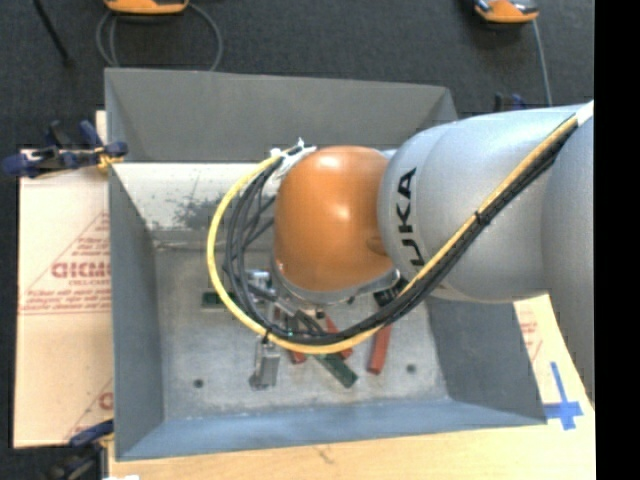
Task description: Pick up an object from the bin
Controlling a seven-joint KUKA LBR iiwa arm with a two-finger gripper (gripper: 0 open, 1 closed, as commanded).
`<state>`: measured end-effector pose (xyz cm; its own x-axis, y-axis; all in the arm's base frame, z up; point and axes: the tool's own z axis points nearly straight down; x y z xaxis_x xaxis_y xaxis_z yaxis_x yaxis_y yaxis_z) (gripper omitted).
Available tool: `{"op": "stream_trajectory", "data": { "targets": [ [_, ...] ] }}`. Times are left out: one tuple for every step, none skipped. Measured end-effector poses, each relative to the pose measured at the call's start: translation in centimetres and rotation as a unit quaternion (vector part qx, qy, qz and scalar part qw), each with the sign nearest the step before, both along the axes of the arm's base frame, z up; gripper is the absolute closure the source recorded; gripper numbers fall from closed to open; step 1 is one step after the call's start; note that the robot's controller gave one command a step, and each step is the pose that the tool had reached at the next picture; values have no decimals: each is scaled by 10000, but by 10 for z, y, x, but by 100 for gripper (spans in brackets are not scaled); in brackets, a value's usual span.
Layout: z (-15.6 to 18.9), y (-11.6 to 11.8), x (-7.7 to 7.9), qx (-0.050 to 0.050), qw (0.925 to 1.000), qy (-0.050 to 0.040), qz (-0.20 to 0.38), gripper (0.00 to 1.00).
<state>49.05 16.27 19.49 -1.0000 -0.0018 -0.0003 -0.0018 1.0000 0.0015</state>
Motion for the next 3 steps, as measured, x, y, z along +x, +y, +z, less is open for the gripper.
{"op": "stream_trajectory", "data": {
  "targets": [
    [-50,-62,-7,-21,10000,21,-95,0],
    [-117,-108,71,0,9970,-70,772,0],
    [-121,-183,84,-23,9985,-70,544,0]
  ]
}}
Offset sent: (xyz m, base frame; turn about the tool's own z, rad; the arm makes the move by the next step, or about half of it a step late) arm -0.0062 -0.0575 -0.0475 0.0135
